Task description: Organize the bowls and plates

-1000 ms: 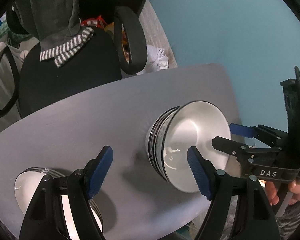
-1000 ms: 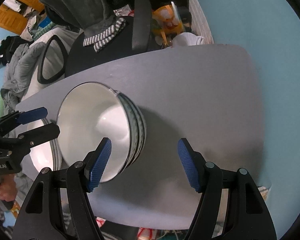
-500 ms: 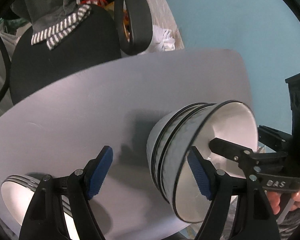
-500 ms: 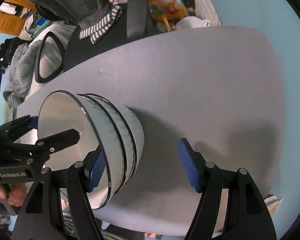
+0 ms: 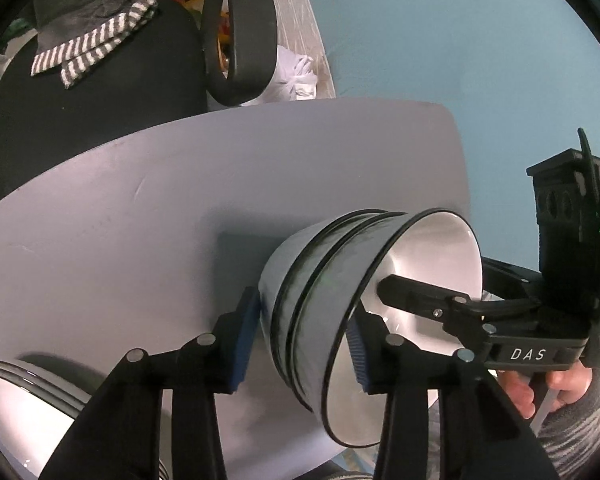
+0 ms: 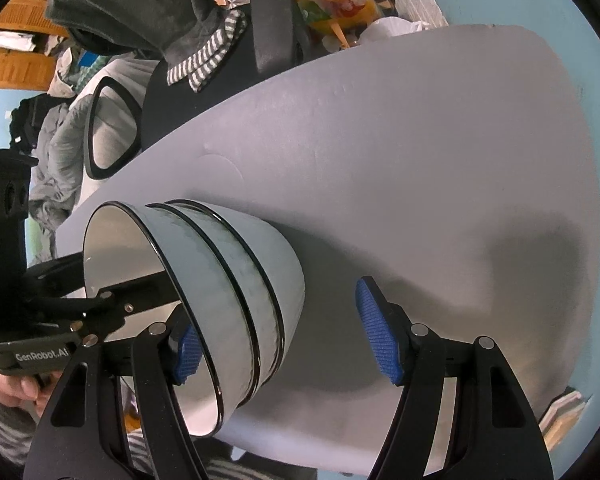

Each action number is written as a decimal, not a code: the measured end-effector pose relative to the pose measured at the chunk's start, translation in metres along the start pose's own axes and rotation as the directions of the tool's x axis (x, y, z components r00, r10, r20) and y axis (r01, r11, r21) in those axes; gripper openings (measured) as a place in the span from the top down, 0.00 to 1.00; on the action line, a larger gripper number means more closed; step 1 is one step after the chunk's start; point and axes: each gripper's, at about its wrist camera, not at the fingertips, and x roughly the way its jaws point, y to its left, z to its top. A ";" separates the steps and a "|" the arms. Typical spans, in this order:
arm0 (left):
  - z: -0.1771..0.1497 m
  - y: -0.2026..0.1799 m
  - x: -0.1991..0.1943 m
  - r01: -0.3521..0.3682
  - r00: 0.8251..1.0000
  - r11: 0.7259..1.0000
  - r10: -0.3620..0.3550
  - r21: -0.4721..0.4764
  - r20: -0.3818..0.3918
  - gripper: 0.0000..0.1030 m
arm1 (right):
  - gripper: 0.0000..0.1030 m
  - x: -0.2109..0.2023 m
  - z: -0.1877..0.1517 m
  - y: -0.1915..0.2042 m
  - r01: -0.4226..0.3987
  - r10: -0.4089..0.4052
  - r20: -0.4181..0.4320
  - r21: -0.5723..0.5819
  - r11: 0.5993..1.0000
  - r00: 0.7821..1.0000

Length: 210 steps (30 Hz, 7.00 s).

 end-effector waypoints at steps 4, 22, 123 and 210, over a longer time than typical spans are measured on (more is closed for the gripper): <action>0.000 0.006 -0.001 0.029 1.000 0.999 -0.029 -0.023 0.004 0.62 | 0.46 0.000 0.001 0.006 -0.033 0.033 -0.003 -0.014 0.999 0.999; -0.004 0.009 -0.003 0.049 0.999 0.999 -0.049 0.012 -0.010 0.61 | 0.61 -0.001 -0.001 0.012 -0.049 0.048 0.024 0.040 0.998 0.999; -0.139 0.163 -0.135 -0.102 0.991 0.979 0.116 -0.175 0.071 0.63 | 0.70 0.100 -0.041 0.250 -0.063 0.037 -0.163 -0.158 0.985 0.986; -0.249 0.050 -0.345 -0.263 0.736 0.949 0.314 -0.174 0.599 0.15 | 0.31 -0.127 -0.142 0.328 0.328 -0.163 0.506 -0.257 0.909 0.847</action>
